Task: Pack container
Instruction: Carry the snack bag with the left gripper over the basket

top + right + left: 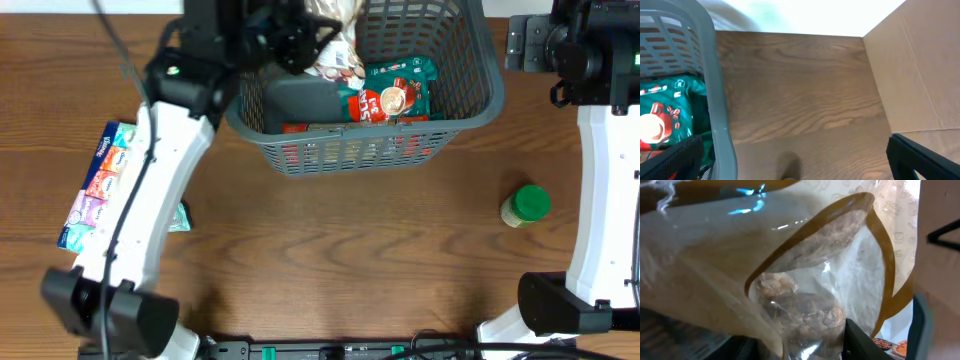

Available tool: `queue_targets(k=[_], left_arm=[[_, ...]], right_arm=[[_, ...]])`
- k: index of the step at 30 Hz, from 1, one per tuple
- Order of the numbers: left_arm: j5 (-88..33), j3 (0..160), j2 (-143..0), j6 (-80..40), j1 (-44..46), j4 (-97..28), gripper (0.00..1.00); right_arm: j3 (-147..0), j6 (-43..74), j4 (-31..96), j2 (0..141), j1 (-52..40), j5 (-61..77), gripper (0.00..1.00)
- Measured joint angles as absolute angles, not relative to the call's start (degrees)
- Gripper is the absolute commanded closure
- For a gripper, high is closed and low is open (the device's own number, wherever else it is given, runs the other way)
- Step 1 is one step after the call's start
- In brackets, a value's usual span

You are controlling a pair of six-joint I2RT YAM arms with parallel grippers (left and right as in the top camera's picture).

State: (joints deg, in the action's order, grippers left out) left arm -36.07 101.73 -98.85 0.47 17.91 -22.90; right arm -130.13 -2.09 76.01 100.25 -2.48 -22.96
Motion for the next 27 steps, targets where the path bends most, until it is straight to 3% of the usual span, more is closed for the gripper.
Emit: queue_targets(k=[15,16,17,18,19,27], left_arm=[[-36.0,101.7,-104.9,1.3,18.3,-27.6,0.94],[-36.0,101.7,-104.9,1.3,18.3,-27.7,0.87],[-36.0,101.7,-104.9,1.3,18.3,-27.7,0.66],[-36.1,101.7,-104.9,1.3,18.3,-27.7,0.28],[-36.0,101.7,-104.9,1.4,18.3,-27.7,0.04],[-36.1,101.7,-104.9,1.3,18.3,-27.6,0.01]], right_arm=[[-130.1,-2.1,76.0,100.2,-2.5,-23.0,0.01],[-130.1,-2.1,76.0,100.2,-2.5,-23.0,0.01],[-130.1,-2.1,76.0,100.2,-2.5,-23.0,0.01],[-130.1,-2.1,76.0,100.2,-2.5,-23.0,0.01],[-130.1,-2.1,76.0,100.2,-2.5,-23.0,0.01],[-130.1,-2.1,76.0,100.2,-2.5,-23.0,0.01]])
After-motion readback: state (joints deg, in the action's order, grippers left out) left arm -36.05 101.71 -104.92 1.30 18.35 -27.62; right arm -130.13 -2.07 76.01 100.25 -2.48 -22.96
